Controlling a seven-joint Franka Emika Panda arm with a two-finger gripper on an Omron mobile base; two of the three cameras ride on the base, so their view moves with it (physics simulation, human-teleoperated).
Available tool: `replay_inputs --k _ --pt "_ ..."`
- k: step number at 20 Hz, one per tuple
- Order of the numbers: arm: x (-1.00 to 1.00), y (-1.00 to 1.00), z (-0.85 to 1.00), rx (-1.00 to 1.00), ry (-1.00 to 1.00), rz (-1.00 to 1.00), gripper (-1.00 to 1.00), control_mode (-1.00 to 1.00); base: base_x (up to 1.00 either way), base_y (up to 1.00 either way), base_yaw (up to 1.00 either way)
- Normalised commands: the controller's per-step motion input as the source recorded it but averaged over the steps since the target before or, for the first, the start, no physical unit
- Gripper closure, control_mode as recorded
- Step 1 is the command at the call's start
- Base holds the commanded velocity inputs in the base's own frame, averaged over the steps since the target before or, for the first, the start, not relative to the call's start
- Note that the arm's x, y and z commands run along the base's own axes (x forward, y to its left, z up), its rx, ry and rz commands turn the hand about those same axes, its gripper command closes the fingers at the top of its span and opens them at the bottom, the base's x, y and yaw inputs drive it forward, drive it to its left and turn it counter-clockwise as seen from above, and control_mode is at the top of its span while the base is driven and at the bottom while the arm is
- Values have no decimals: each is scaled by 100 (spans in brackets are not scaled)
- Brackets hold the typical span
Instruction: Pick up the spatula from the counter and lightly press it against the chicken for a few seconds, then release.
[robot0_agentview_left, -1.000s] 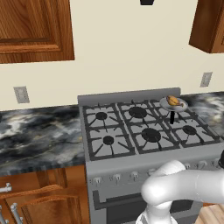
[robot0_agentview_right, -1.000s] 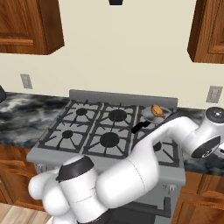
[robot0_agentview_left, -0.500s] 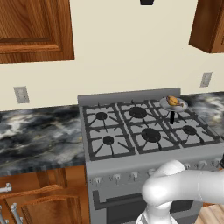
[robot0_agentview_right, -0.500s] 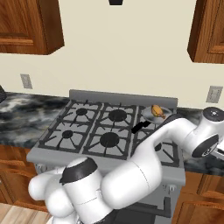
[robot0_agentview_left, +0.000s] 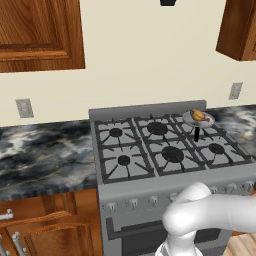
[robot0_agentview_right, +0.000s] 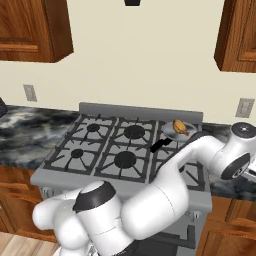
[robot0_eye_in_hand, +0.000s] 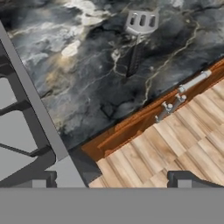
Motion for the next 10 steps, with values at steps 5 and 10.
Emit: replay_inputs --k 5,10 --pt "8 -15 -1 1 0 0 -100 -100 0 0 0" --pt "11 -17 -5 2 2 0 -100 -100 0 0 0"
